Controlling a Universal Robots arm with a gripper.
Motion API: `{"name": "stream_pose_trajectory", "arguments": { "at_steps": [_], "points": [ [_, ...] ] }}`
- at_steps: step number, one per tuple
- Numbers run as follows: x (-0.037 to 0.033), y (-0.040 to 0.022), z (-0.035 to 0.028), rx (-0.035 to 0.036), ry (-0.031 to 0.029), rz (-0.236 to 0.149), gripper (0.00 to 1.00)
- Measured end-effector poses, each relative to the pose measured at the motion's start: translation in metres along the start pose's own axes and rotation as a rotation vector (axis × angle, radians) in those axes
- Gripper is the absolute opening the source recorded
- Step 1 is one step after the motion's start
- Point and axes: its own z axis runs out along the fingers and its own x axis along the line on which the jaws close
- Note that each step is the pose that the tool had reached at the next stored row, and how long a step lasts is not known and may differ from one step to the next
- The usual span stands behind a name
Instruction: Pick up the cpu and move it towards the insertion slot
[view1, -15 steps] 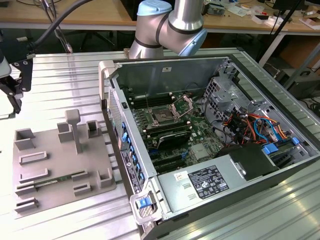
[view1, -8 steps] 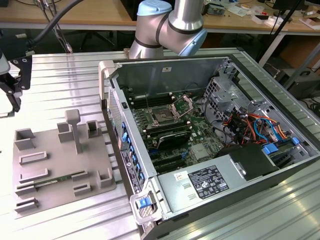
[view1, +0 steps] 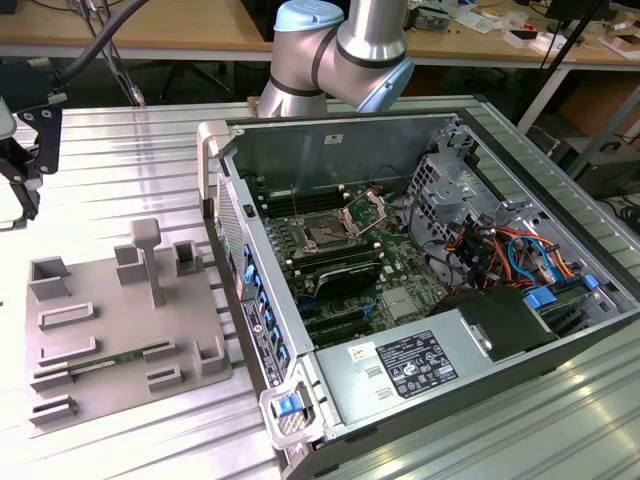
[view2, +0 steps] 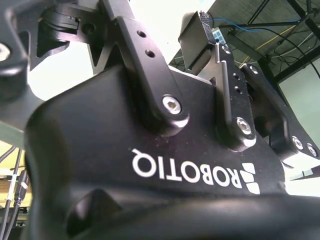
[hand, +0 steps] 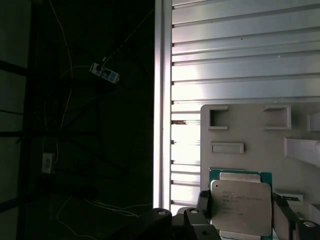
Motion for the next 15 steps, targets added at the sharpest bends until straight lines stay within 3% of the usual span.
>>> {"name": "stream_pose_trajectory", "arguments": {
  "at_steps": [15],
  "points": [
    [-0.0036,-0.0001,-0.0001,-0.0005,0.0001,0.0,0.55]
  ]
}}
